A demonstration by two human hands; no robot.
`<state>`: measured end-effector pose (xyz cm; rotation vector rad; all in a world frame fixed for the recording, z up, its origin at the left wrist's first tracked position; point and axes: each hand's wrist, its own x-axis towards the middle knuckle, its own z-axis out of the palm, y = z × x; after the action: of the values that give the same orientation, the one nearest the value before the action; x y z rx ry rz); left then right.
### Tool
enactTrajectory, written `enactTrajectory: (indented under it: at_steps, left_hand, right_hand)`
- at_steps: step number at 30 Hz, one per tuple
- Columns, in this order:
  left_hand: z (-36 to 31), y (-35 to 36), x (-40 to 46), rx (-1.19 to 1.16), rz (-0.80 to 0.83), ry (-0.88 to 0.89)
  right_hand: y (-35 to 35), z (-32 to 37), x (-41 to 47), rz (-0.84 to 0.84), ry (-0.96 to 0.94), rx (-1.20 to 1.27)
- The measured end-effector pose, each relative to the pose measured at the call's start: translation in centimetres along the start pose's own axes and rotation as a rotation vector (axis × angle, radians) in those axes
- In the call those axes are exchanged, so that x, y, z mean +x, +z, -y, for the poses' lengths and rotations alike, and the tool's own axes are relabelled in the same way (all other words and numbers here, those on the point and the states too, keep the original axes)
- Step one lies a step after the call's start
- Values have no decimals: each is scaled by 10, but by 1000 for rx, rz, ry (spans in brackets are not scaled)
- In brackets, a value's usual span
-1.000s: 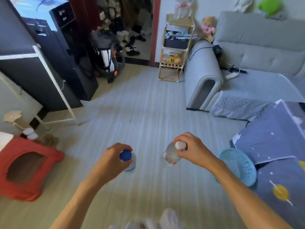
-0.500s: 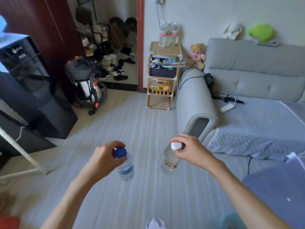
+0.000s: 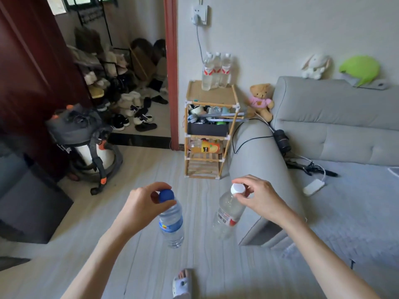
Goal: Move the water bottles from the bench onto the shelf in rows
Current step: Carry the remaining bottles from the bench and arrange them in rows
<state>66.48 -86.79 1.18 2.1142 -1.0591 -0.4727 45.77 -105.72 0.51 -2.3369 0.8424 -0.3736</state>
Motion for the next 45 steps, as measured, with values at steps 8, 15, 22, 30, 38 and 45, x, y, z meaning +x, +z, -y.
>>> enactTrajectory:
  at_steps: [8,15,22,30,38,45]
  left_hand:
    - [-29,-14,212,28,64,117]
    - [-36,-11,385,-57,36,147]
    - [-53,0,545,19,78,163]
    - [-70,-3,690,-64,77,195]
    - [-87,14,807,-40,228,349]
    - [-112,48,869,-8,307,370]
  right_hand:
    - [-43,-28,174,-82,-7,16]
    - [-73,-68,338,-93,7,-3]
    - [-108,-106,493,-94,12,-60]
    - [-129,-136,641,-131,68,-132]
    - [-128,-162,738,-207,163,-132]
    - [-144,-188,784,-166,179,-110]
